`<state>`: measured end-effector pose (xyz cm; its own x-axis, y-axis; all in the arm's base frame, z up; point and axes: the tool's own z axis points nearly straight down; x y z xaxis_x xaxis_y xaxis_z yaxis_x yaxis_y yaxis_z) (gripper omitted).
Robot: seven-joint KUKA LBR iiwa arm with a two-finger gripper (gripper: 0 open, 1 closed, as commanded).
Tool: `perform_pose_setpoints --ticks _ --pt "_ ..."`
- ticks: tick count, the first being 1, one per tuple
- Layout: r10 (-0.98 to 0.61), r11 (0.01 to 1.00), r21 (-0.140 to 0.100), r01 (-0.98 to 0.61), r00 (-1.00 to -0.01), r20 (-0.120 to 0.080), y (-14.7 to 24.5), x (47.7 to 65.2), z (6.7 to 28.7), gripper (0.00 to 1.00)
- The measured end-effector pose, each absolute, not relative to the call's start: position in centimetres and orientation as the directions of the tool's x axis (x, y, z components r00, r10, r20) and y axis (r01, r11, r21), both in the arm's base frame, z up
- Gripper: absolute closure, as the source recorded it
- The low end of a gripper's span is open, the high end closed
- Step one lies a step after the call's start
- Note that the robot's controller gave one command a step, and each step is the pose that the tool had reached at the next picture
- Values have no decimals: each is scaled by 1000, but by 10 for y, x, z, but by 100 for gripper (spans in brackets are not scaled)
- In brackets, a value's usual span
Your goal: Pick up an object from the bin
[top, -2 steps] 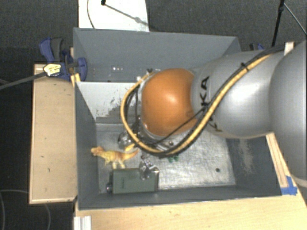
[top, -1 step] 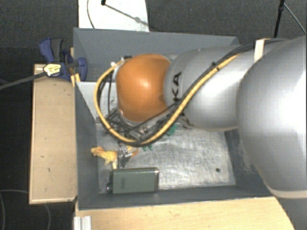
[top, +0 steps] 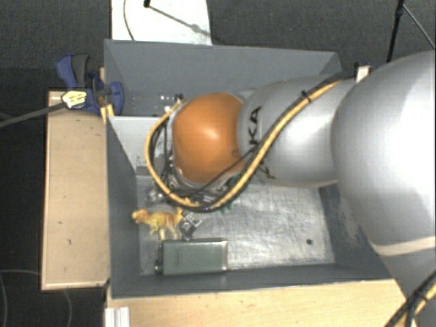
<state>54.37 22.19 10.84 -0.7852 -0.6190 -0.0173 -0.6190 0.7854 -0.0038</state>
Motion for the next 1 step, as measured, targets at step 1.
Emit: perform_pose_setpoints --ticks 1 --pt "-221 975 -1 -221 -975 -14 246 534 82 100"
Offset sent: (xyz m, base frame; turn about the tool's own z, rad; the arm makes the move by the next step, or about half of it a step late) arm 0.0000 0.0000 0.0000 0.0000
